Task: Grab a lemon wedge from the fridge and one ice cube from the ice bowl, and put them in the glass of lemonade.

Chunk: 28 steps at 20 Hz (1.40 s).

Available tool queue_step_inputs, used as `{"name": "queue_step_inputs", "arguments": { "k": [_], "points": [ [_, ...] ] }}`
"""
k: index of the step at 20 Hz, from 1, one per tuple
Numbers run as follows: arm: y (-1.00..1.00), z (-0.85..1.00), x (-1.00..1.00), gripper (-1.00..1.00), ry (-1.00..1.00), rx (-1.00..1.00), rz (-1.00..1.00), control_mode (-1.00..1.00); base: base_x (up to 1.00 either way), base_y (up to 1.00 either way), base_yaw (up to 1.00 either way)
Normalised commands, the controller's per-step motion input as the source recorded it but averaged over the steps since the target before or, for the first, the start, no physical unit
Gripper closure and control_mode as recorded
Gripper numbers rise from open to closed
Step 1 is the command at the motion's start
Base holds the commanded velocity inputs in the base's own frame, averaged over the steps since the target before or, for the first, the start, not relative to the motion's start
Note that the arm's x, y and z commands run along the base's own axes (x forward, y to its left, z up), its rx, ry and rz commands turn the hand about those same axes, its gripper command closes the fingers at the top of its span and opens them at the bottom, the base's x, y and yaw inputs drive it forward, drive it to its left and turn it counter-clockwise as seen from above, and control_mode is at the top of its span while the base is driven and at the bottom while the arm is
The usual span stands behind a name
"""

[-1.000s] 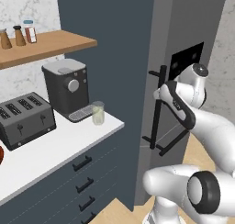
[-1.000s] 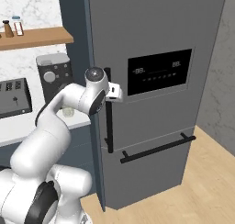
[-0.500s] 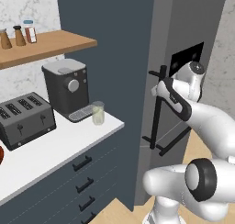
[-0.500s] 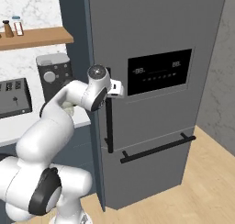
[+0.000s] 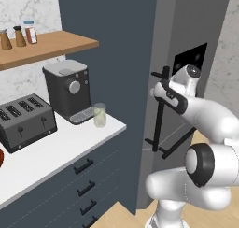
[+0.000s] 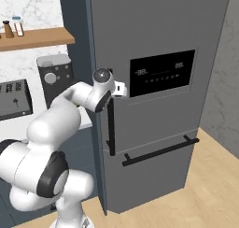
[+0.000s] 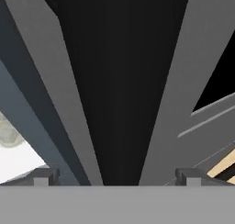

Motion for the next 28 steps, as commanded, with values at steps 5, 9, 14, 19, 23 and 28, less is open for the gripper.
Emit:
{"name": "queue_step_inputs", "arguments": {
  "k": [5,9,14,19,23,28],
  "points": [
    [0.0,-0.5,0.32,-1.0,-0.13,0.07,0.0,-1.0,0.0,0.0,0.0],
    [0.0,-0.26,0.28,-1.0,-0.08,0.06,0.02,-1.0,0.0,0.0,0.0],
    [0.07,0.05,0.2,1.0,0.09,-0.02,0.0,-1.0,0.0,0.0,0.0],
    [-0.07,0.01,0.13,1.0,0.1,-0.02,-0.01,-1.0,0.0,0.0,0.0],
    [-0.7,0.0,-0.11,1.0,-0.06,0.04,-0.07,-1.0,0.0,0.0,0.0],
    [-1.0,0.0,-0.59,1.0,-0.15,0.14,-0.13,-1.0,0.0,0.0,0.0]
  ]
}}
